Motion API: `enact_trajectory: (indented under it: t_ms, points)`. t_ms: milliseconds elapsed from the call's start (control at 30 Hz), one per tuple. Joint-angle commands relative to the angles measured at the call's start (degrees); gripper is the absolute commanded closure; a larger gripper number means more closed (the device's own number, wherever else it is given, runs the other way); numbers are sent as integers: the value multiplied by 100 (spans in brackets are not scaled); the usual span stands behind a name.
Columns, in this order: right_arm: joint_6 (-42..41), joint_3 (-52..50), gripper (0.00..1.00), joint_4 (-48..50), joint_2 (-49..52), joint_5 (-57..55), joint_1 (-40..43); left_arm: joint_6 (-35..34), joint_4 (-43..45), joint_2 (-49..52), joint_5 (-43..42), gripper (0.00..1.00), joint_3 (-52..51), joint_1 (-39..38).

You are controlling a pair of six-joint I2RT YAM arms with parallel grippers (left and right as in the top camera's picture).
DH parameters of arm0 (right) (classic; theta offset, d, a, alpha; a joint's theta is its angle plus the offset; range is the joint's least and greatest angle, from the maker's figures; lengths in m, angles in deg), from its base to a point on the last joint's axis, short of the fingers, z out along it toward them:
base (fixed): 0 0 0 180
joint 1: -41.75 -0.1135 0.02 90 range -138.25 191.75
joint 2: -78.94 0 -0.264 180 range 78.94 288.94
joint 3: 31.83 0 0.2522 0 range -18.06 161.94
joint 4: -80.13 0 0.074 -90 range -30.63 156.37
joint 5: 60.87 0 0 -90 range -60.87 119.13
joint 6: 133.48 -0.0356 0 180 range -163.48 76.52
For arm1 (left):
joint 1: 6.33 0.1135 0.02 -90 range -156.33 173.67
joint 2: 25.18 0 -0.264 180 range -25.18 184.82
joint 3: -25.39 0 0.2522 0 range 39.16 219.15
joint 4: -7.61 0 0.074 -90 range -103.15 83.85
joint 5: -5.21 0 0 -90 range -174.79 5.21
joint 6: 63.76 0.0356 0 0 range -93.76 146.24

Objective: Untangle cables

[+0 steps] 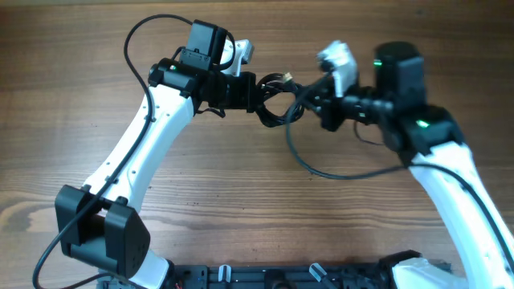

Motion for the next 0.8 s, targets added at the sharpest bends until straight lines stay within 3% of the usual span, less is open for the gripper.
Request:
enact_trajectory:
  t_ms: [0, 167, 300, 467, 767]
  points:
    - [-857, 118, 96, -15, -413, 249, 415, -155, 31, -37, 273, 96, 55, 24]
    - [-2621, 109, 96, -704, -387, -1270, 1128, -201, 37, -37, 140, 96, 55, 24]
    - [-2151, 98, 93, -793, -236, -726, 1147, -197, 243, -37, -463, 96, 55, 24]
    - [-1375, 98, 71, -595, -205, 63, 955, -197, 695, -37, -918, 96, 55, 24]
    - [-1596, 98, 67, -358, -205, 170, 813, -243, 726, -37, -1237, 96, 55, 24]
